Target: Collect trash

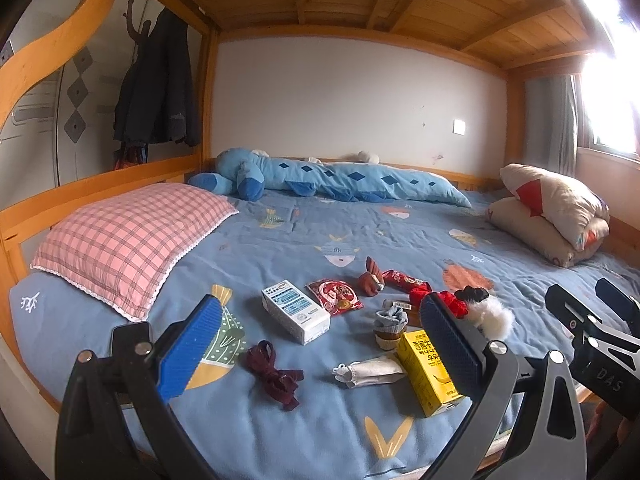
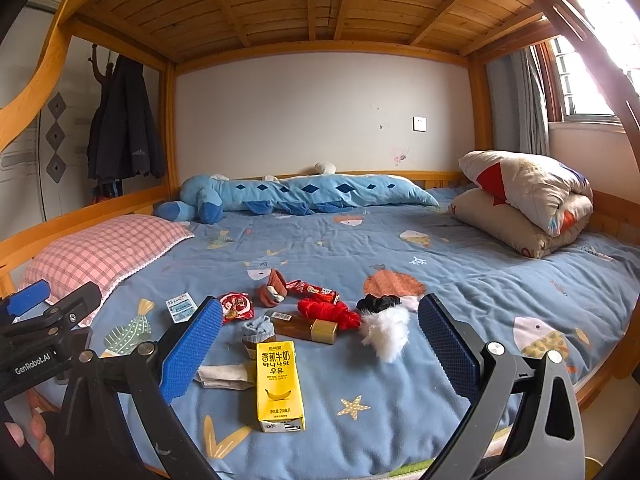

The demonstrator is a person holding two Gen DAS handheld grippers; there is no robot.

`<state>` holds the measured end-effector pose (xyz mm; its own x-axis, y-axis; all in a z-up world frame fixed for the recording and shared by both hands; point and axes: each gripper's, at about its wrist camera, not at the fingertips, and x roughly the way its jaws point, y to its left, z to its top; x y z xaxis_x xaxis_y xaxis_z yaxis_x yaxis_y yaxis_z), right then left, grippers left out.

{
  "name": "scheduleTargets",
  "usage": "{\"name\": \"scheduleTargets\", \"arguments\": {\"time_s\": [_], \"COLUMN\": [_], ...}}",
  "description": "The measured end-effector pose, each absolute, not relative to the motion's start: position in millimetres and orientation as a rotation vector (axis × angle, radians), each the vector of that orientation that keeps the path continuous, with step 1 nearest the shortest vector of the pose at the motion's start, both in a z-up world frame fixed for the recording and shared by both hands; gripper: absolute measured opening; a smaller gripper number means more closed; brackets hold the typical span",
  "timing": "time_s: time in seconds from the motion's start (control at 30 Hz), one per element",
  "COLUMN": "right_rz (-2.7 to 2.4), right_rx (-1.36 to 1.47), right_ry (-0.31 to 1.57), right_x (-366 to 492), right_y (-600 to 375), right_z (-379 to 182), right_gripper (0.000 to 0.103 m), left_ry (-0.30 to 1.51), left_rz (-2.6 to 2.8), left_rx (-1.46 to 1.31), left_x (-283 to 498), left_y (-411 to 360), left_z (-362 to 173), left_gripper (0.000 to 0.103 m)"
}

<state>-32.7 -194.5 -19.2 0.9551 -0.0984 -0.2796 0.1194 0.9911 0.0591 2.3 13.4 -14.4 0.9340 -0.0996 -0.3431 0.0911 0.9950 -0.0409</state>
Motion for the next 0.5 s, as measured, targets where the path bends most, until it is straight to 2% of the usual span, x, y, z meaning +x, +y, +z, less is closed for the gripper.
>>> {"name": "scheduleTargets", "arguments": {"time_s": [0.5], "right_rz": [-0.057], "right_rx": [0.042], "right_ry": [0.395], "right_x": [-3.4], "right_y": [-179.2], "right_z": [-50.2], "right_gripper": [0.095], "left_ry": [0.491], "left_rz": [-0.058], "left_rx": [0.002], "left_x": [34.8], "left_y": [24.8], "left_z": [-50.5], "left_gripper": [0.099]}}
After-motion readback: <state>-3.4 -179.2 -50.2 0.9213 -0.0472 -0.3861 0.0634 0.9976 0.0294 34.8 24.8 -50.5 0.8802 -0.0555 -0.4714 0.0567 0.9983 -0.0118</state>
